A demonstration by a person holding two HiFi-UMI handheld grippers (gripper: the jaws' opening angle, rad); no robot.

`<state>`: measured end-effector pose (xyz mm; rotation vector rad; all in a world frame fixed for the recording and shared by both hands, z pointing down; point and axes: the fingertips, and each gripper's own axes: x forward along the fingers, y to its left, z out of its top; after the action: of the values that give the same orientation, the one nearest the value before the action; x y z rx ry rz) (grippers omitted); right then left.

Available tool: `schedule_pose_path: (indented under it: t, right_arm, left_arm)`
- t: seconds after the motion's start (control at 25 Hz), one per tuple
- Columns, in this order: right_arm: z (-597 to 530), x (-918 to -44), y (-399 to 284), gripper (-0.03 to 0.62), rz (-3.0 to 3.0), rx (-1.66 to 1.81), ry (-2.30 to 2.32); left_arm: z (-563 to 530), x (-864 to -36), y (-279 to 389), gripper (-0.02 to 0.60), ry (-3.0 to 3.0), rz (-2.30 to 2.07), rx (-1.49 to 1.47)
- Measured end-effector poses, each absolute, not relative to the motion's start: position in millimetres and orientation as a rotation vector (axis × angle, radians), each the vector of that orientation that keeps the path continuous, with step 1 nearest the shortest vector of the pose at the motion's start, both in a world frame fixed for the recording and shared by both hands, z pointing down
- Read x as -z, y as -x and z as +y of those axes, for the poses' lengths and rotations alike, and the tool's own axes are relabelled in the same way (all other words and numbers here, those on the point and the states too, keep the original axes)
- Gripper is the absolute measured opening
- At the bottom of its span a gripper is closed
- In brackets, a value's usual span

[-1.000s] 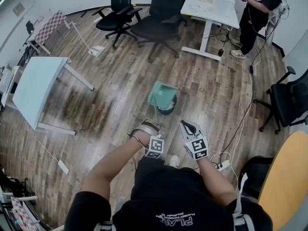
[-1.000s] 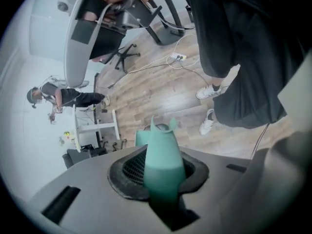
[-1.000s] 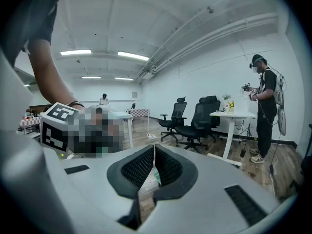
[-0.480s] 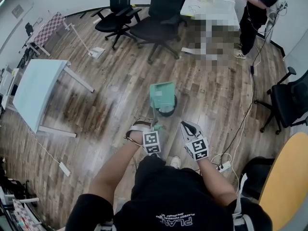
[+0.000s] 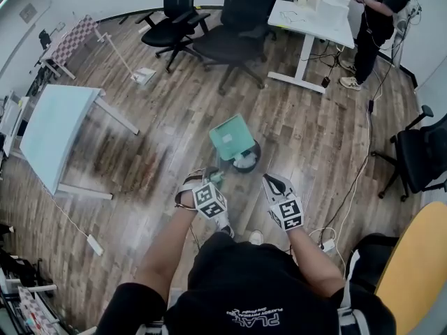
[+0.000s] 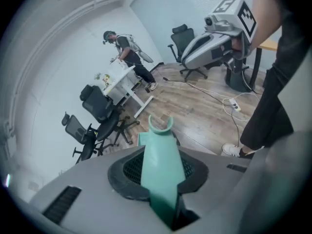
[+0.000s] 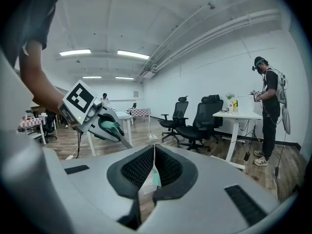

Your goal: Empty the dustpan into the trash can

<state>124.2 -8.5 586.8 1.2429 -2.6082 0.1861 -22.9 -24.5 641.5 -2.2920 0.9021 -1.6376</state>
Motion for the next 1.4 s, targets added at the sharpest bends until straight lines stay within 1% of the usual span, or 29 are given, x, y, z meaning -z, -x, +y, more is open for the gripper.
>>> schedule_pose_path:
  t: [0.28, 0.64, 0.88, 1.08, 1.4]
  right_arm:
    - [-38, -574, -95, 0.025, -2.625, -0.157, -1.210]
    - [-63, -566, -59, 0.025, -2.625, -0.136, -1.176]
    - [-81, -568, -38, 0.026, -2.610, -0.132, -1.159]
    - [-97, -572, -17, 0.025, -2.597, -0.137, -1.164]
    - [-123, -581, 22, 0.025, -2.591, -0.153, -1.184]
  left_arm:
    - [-50, -627, 70, 0.097, 2.433, 1.214, 1.561]
    - [-74, -618, 129, 0.097, 2.548, 1.503, 1.447]
    - [-89, -619, 181, 0.097, 2.658, 1.759, 1.336]
    - [-104, -612, 214, 0.098, 2.691, 1.870, 1.215]
    - [-128, -621, 248, 0.098, 2.681, 1.990, 1.169]
